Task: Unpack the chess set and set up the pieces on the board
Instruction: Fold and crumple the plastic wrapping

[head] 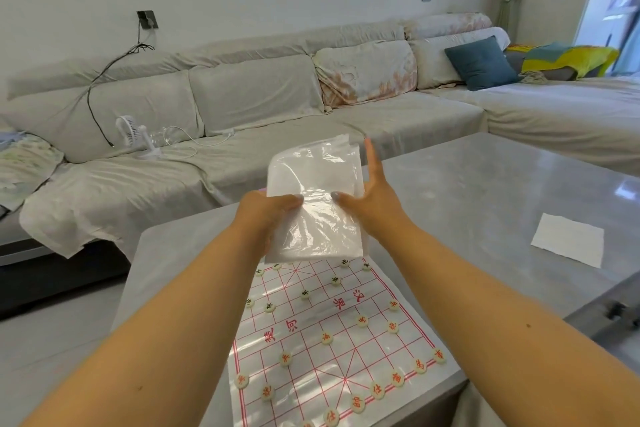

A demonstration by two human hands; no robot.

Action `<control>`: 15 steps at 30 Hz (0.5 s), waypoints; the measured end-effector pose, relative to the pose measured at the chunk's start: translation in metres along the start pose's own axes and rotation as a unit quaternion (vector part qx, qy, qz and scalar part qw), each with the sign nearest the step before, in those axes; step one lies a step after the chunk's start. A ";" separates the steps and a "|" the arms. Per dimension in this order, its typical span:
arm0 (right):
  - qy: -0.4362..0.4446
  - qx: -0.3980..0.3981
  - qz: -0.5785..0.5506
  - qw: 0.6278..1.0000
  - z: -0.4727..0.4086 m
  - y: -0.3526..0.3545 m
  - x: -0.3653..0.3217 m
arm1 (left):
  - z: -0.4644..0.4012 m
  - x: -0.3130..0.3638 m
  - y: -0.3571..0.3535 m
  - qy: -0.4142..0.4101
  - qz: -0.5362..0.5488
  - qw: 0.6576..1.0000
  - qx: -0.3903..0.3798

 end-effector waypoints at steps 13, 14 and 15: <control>-0.102 -0.197 -0.189 0.957 0.008 -0.003 0.012 | 0.004 0.016 -0.003 -0.087 0.006 0.983 -0.162; -0.105 -0.193 -0.185 0.958 0.006 -0.002 0.012 | 0.003 0.017 -0.003 -0.086 0.006 0.982 -0.168; -0.100 -0.183 -0.178 0.962 0.004 0.000 0.011 | 0.002 0.018 -0.002 -0.089 0.001 0.982 -0.168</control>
Point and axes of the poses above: each hand's wrist, its own z-axis away from the middle knuckle, its own y-axis out of the back of the hand, x = y × z, the point moved 8 cm from there along -z, towards the middle knuckle, and after that the axes turned 13 degrees about -y, right-handed, at the moved point
